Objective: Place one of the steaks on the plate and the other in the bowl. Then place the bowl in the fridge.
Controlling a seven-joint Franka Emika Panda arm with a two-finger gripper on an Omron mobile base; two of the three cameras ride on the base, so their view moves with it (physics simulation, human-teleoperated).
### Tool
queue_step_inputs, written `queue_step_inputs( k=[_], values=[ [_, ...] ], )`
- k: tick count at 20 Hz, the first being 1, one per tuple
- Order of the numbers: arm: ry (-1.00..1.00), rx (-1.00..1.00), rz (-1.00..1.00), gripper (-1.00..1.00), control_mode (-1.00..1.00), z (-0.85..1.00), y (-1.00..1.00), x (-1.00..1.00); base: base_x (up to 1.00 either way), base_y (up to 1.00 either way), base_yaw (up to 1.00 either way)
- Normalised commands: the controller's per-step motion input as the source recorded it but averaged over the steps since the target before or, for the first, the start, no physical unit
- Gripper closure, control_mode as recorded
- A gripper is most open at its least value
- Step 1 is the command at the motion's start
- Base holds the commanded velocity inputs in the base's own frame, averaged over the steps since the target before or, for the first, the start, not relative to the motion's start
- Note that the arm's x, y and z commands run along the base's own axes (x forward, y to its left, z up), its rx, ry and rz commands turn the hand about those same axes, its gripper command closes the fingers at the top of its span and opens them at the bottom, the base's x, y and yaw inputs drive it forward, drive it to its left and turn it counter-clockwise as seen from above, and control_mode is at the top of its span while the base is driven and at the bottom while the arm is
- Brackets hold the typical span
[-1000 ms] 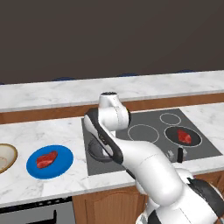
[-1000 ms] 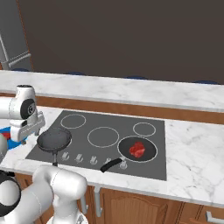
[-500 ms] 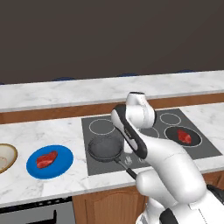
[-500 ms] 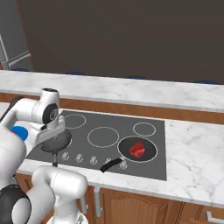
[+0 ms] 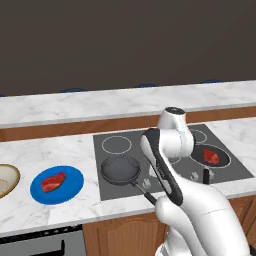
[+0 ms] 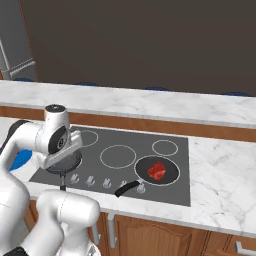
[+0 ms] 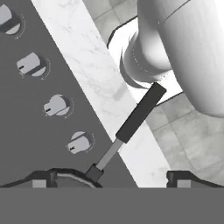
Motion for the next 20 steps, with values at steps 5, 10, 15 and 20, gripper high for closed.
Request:
queue_step_inputs(
  k=[5,10,15,20],
  values=[
    [-0.25,0.02,-0.35,-1.00,-1.00,0.08,-0.70,0.00,0.00,0.00,0.00],
    [-0.06,0.11,-0.49,-1.00,-1.00,0.20,-0.72,0.00,0.00,0.00,0.00],
    [0.00,0.08,-0.58,-1.00,-1.00,0.14,-0.75,0.13,0.00,0.00,0.00],
    [0.00,0.07,-0.60,-1.00,-1.00,0.01,-0.75,0.27,0.00,0.00,0.00]
  ],
)
